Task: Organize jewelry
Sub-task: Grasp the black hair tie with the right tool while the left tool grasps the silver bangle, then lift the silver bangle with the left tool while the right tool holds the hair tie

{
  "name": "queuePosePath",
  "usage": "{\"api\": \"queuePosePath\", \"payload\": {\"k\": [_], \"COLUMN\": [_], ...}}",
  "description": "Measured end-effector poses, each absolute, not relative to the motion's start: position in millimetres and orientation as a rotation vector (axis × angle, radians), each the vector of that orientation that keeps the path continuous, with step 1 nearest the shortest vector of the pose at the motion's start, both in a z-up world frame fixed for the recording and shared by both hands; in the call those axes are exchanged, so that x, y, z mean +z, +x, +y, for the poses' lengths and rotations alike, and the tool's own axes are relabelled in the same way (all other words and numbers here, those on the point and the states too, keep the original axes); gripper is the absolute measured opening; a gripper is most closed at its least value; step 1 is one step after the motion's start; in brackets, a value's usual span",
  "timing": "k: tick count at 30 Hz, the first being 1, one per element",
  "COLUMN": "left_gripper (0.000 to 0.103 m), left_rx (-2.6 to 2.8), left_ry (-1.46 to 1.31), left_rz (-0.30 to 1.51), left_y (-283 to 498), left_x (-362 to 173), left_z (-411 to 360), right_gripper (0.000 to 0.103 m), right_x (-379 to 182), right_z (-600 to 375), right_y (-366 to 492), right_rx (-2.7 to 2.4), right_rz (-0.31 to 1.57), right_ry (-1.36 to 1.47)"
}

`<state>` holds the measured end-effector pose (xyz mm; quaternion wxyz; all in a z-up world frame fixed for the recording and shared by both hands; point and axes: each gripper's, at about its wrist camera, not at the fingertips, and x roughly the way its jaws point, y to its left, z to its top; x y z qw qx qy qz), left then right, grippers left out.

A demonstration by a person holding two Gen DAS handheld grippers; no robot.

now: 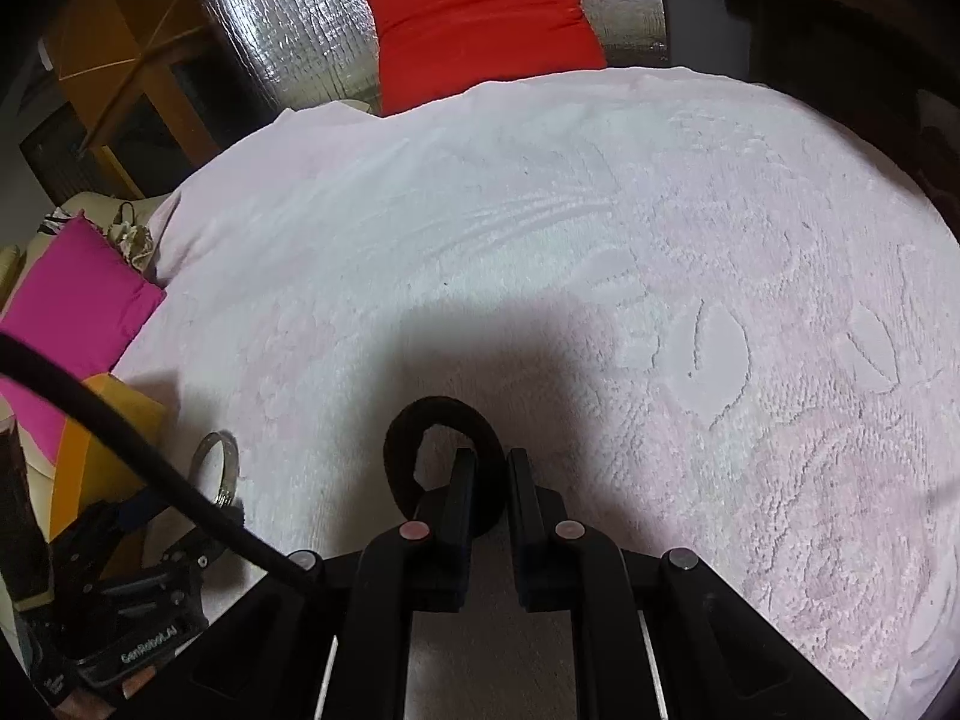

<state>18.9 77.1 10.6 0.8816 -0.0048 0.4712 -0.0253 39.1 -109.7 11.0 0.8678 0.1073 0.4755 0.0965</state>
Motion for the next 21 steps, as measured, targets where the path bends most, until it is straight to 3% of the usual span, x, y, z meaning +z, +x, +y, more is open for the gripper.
{"api": "queuePosePath", "payload": {"k": [3, 4, 21], "left_gripper": [0.069, 0.061, 0.063], "left_rx": [-0.076, -0.08, -0.138], "left_ry": [-0.06, -0.065, 0.008], "left_rz": [0.987, 0.979, 0.985], "left_y": [21, 21, 13], "left_x": [9, 10, 12], "left_z": [80, 79, 48], "right_gripper": [0.011, 0.011, 0.011], "right_x": [11, 11, 10], "right_z": [-111, -111, -133], "right_y": [37, 36, 38], "right_rx": [0.202, 0.201, 0.157], "right_rz": [0.996, 0.996, 1.006], "right_ry": [0.218, 0.217, 0.236]}}
